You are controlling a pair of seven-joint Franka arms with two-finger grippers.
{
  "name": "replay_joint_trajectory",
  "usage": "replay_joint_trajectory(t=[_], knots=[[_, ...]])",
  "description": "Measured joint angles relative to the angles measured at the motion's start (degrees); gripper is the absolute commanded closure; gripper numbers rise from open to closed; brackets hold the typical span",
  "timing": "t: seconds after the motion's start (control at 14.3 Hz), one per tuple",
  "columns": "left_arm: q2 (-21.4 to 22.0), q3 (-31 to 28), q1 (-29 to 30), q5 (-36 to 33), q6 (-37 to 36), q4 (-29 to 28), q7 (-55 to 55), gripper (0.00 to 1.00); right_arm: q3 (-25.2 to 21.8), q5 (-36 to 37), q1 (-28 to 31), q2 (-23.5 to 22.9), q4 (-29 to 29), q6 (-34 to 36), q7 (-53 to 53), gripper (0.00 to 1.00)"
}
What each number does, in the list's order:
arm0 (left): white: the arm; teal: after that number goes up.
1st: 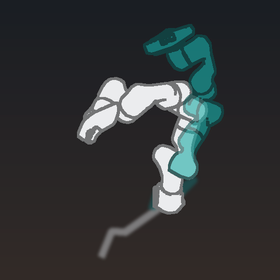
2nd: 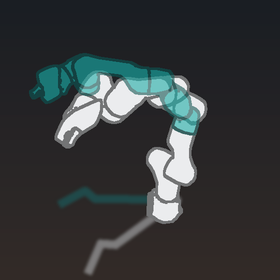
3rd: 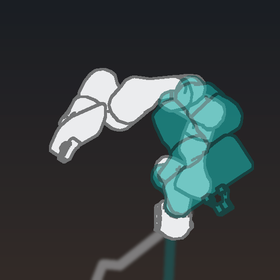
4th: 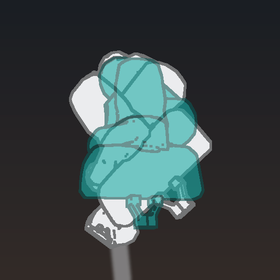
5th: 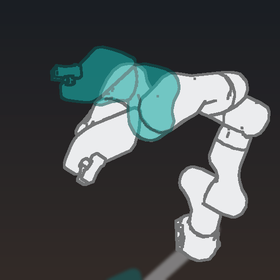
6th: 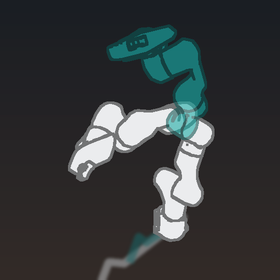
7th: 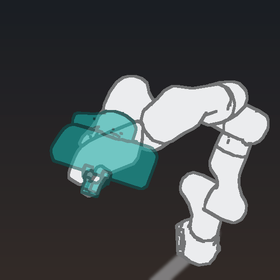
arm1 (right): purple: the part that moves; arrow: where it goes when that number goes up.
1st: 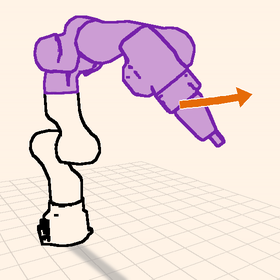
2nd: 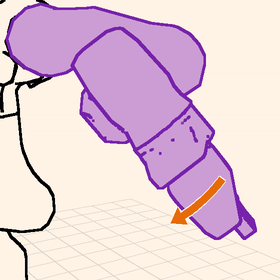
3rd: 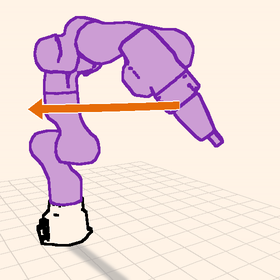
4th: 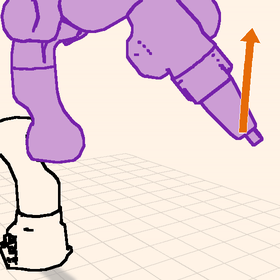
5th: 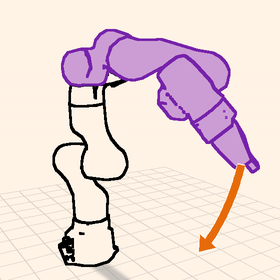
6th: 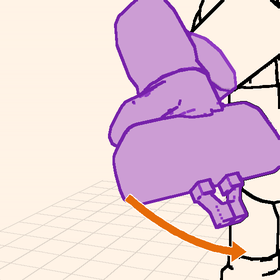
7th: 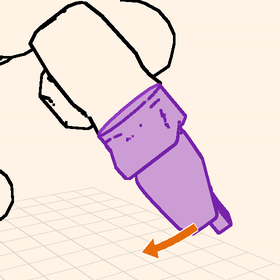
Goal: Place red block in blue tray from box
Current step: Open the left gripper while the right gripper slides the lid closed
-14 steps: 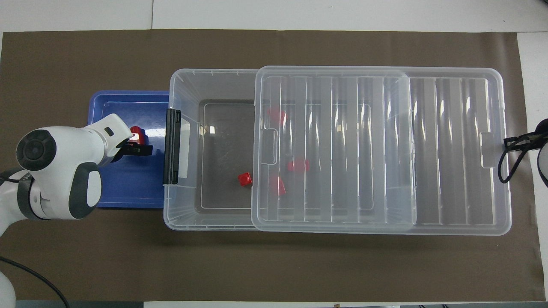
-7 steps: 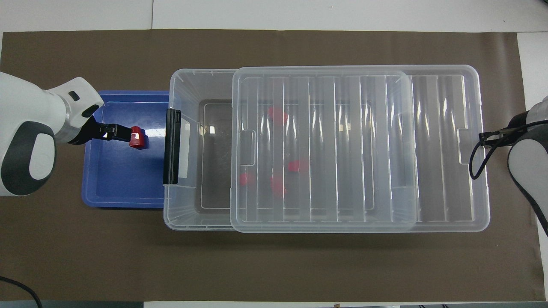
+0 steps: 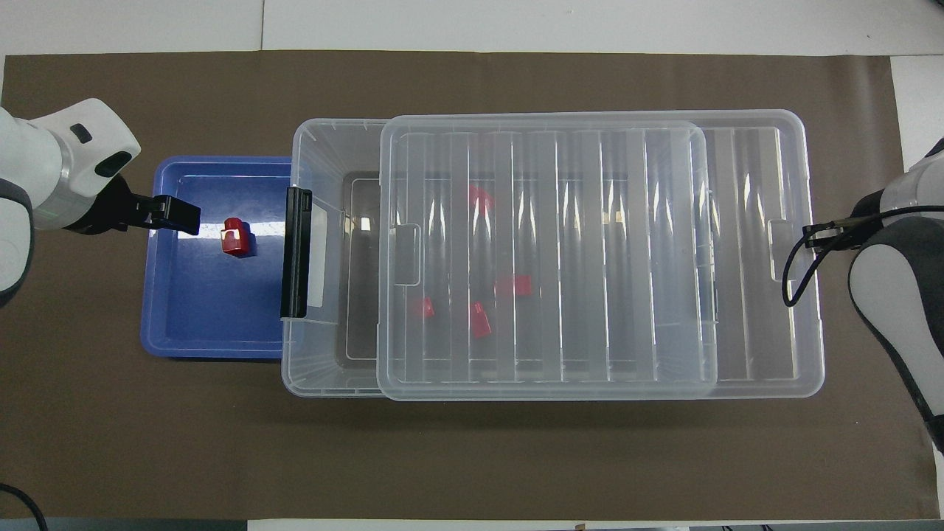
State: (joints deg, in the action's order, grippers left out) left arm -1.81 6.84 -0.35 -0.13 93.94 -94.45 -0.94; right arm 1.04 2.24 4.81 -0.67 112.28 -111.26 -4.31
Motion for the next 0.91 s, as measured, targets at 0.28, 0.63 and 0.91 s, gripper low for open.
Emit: replay_joint_trajectory(t=[0.28,0.63,0.91], knots=[[1.9,-0.2,0.1,0.0,-5.5,2.4,0.2,0.00,2.3,0.0,0.0,0.0,0.1,0.0,3.6,1.00],[4.6,-0.3,0.1,0.0,-5.3,-0.6,3.4,0.00,4.6,-0.1,0.0,0.1,0.1,0.0,7.4,1.00],[4.6,-0.3,0.1,0.0,-5.2,-0.6,3.4,0.00,6.7,-0.2,0.0,0.1,0.1,0.0,10.2,1.00]])
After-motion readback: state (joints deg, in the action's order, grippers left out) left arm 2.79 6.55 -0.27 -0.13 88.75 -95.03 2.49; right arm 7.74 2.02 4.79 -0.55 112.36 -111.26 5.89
